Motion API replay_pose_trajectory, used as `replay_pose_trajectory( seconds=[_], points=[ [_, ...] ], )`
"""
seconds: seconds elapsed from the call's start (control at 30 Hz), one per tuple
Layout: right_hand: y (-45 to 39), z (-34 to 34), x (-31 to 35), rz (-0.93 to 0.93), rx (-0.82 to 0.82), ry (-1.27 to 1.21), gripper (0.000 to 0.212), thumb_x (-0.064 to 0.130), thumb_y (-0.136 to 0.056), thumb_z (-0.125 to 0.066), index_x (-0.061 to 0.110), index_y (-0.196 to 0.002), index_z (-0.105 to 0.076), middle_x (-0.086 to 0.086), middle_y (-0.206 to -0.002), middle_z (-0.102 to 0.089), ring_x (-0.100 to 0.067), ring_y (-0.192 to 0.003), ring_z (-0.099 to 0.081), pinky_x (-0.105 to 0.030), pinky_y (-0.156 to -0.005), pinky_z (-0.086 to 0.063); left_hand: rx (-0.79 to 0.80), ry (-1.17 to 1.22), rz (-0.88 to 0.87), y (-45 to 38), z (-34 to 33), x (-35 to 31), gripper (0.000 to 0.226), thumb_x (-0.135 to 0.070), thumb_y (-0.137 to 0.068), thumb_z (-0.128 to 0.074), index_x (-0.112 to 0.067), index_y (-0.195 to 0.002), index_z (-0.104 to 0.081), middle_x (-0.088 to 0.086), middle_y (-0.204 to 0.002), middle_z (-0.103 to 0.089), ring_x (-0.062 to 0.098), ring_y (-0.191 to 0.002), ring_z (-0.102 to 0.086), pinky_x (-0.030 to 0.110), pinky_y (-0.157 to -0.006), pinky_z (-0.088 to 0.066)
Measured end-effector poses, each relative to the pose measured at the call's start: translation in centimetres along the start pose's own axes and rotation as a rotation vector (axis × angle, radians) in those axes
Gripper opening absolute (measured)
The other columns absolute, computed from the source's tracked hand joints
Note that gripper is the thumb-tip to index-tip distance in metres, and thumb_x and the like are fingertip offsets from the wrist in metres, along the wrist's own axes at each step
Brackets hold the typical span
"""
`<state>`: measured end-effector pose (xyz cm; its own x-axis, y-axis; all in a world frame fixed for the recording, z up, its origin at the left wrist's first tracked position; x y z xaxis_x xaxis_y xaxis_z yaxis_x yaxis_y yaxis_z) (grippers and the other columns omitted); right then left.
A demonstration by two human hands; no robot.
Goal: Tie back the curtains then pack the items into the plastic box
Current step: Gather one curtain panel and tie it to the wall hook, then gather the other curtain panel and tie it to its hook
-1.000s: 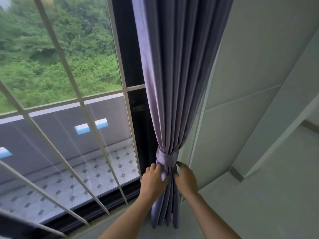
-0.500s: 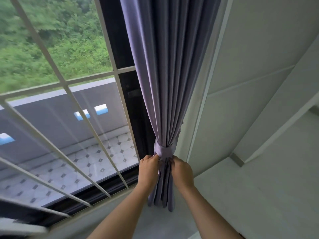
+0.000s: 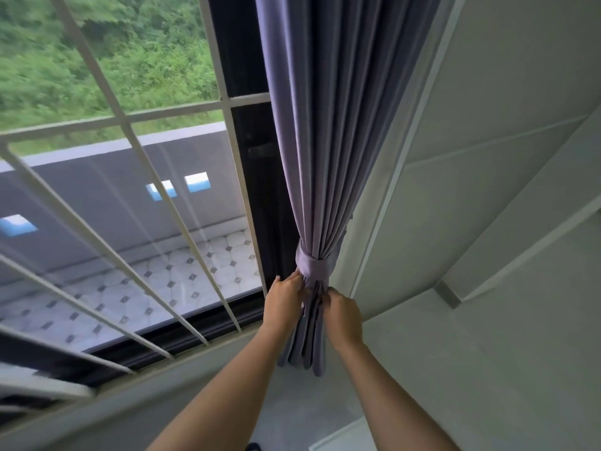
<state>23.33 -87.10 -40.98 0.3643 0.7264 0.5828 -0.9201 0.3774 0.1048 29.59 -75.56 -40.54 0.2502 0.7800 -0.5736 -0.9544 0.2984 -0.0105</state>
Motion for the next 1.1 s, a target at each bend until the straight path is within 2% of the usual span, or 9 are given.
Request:
replay_pose_trajectory(
  seconds=[0.07, 0.13, 0.27, 0.33, 0.47, 0.57, 0.7, 0.93, 1.1],
  points=[
    [-0.1, 0.0, 0.2, -0.007, 0.013, -0.009, 0.024, 0.017, -0.097, -0.042, 0.003, -0.095, -0.062, -0.016, -0.088, -0.068, -0.035, -0.082, -0.062, -0.031, -0.061, -0.034, 0.020, -0.036, 0.031, 0.2, 0.3, -0.6, 0.014, -0.016, -0.092, -0.055, -0.005, -0.084, -0.056, 0.010, -0.091, -0.065, 0.032, -0.086, -0.060, 0.039, -0.093, -0.041],
    [0.0, 0.0, 0.2, -0.021, 0.016, -0.012, 0.024, 0.018, -0.098, -0.041, 0.004, -0.094, -0.061, -0.016, -0.087, -0.067, -0.036, -0.082, -0.061, -0.032, -0.060, -0.035, 0.034, -0.088, 0.027, 0.3, 0.5, -0.8, 0.015, -0.018, -0.093, -0.052, -0.005, -0.096, -0.060, 0.009, -0.105, -0.065, 0.031, -0.098, -0.059, 0.038, -0.084, -0.043],
    [1.0, -0.7, -0.9, -0.161, 0.029, -0.085, 0.028, 0.032, -0.101, -0.037, 0.010, -0.104, -0.054, -0.010, -0.087, -0.063, -0.036, -0.089, -0.063, -0.033, -0.061, -0.036, 0.126, -0.134, -0.023, 1.0, -0.6, 0.5, 0.026, -0.025, -0.094, -0.054, -0.009, -0.112, -0.063, 0.005, -0.145, -0.045, 0.025, -0.133, -0.041, 0.040, -0.106, -0.035],
    [2.0, -2.2, -2.1, -0.269, 0.106, -0.082, 0.039, 0.043, -0.100, -0.037, 0.009, -0.115, -0.049, -0.014, -0.104, -0.065, -0.035, -0.098, -0.062, -0.033, -0.064, -0.036, 0.124, -0.156, -0.021, 1.9, -0.7, 1.8, 0.032, -0.030, -0.093, -0.054, -0.014, -0.120, -0.061, 0.005, -0.147, -0.043, 0.020, -0.139, -0.034, 0.040, -0.111, -0.029],
    [4.1, -5.6, -2.1, -0.251, 0.273, 0.004, 0.044, 0.052, -0.097, -0.035, 0.013, -0.110, -0.051, -0.016, -0.114, -0.063, -0.035, -0.103, -0.060, -0.038, -0.077, -0.048, 0.024, -0.173, 0.042, 4.4, 1.5, 5.1, 0.029, -0.027, -0.094, -0.051, -0.013, -0.117, -0.061, 0.002, -0.132, -0.054, 0.020, -0.128, -0.046, 0.038, -0.108, -0.031],
    [4.9, -7.2, 1.4, -0.124, 0.321, 0.002, 0.045, 0.053, -0.096, -0.037, 0.015, -0.116, -0.050, -0.017, -0.118, -0.062, -0.035, -0.108, -0.059, -0.036, -0.080, -0.045, -0.064, -0.171, 0.108, 6.9, 4.7, 8.4, 0.032, -0.028, -0.094, -0.051, -0.014, -0.122, -0.059, -0.001, -0.131, -0.056, 0.015, -0.127, -0.046, 0.036, -0.110, -0.027],
    [5.6, -9.9, 9.5, 0.126, 0.361, 0.005, 0.050, 0.052, -0.095, -0.043, 0.015, -0.127, -0.049, -0.013, -0.124, -0.062, -0.032, -0.116, -0.056, -0.036, -0.091, -0.045, -0.211, -0.163, 0.229, 11.1, 11.2, 14.1, 0.029, -0.029, -0.095, -0.052, -0.017, -0.118, -0.061, 0.000, -0.131, -0.057, 0.016, -0.127, -0.048, 0.036, -0.109, -0.031],
    [12.3, -13.9, 30.3, 0.659, 0.418, 0.040, 0.054, 0.052, -0.092, -0.050, 0.016, -0.132, -0.048, -0.009, -0.129, -0.056, -0.029, -0.118, -0.053, -0.038, -0.095, -0.045, -0.520, -0.215, 0.467, 22.2, 28.7, 22.9, 0.028, -0.022, -0.092, -0.056, -0.015, -0.117, -0.064, 0.006, -0.136, -0.054, 0.020, -0.129, -0.047, 0.036, -0.108, -0.034],
    [21.7, -15.1, 46.5, 0.975, 0.423, -0.172, 0.047, 0.040, -0.087, -0.064, 0.008, -0.121, -0.058, -0.017, -0.119, -0.057, -0.036, -0.110, -0.055, -0.037, -0.093, -0.042, -0.774, -0.152, 0.616, 33.1, 43.0, 27.3, 0.046, -0.032, -0.091, -0.059, -0.015, -0.133, -0.051, 0.010, -0.148, -0.040, 0.022, -0.139, -0.034, 0.036, -0.114, -0.028]
  ],
)
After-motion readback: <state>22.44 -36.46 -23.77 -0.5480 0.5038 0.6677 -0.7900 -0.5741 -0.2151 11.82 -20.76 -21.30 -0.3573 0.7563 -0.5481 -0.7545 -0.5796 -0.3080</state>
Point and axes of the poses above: each hand's wrist, its own y-axis away from the middle knuckle, its own z-axis out of the back of the hand, x = y × z, the point moved 5 cm from there along -y, towards the middle knuckle
